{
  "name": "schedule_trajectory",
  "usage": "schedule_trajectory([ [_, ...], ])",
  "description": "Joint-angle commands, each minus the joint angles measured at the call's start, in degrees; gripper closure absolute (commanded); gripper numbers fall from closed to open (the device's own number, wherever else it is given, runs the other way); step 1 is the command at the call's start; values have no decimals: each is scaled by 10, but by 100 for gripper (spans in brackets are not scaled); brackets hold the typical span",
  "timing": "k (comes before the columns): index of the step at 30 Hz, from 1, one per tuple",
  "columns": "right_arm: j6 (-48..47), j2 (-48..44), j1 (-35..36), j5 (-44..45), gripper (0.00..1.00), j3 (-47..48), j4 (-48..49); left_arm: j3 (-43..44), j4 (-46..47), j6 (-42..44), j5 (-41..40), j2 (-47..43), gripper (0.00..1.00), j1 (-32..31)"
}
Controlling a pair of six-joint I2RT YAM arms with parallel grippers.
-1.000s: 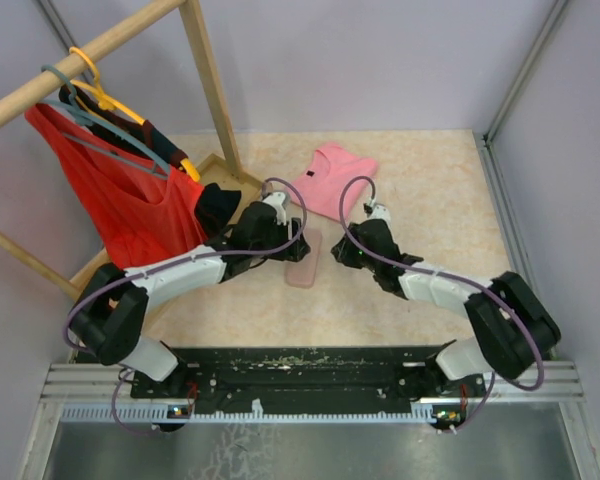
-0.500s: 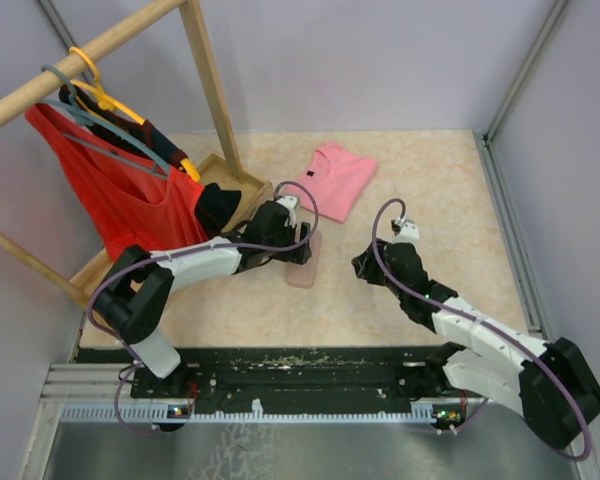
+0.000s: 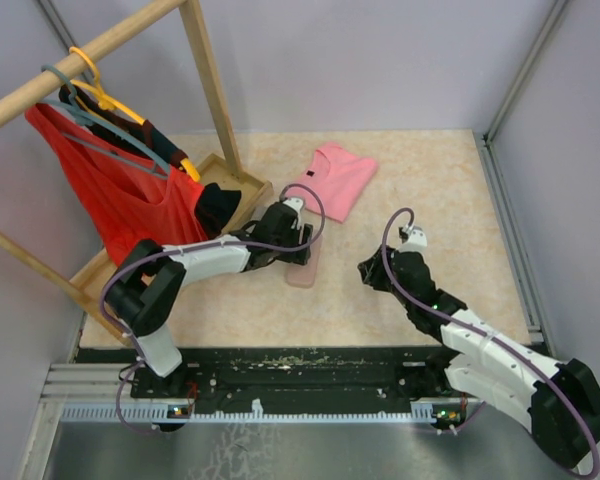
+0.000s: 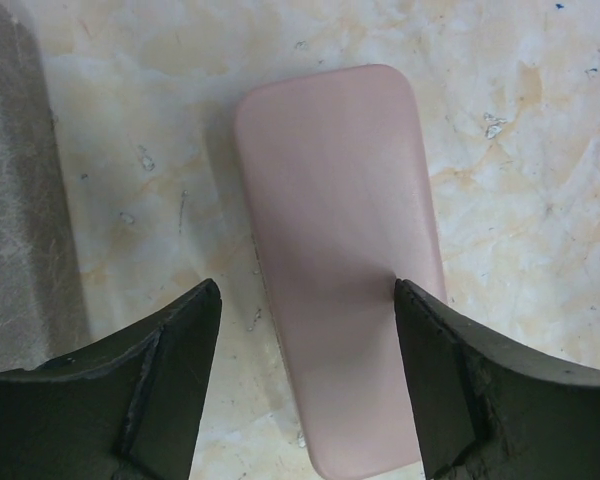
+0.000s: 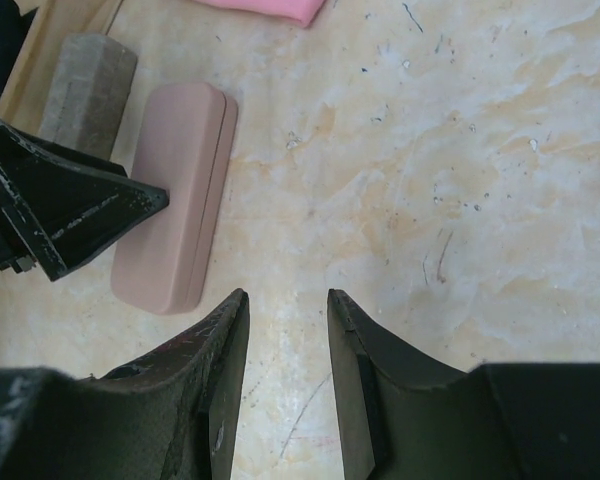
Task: Organize the sunglasses
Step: Adjust the sunglasses case at the center of the board.
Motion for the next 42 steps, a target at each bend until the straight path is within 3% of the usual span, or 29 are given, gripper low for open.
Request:
schedule_trajectory([
  [1,-10,-9,-3,4,62,-4,19,14,-11,21,-13,25,25,-18],
  [12,-11,3,-3,-18,62,-4,23,29,-46,37,-15,72,34,-42],
  [23,-5,-50,-3,-14,62,-12,-12,25,-8,125,103,63,36,-63],
  [42,0,-170,-3,40,61,12,-124,26,-1,68,29,-98,21,-54],
])
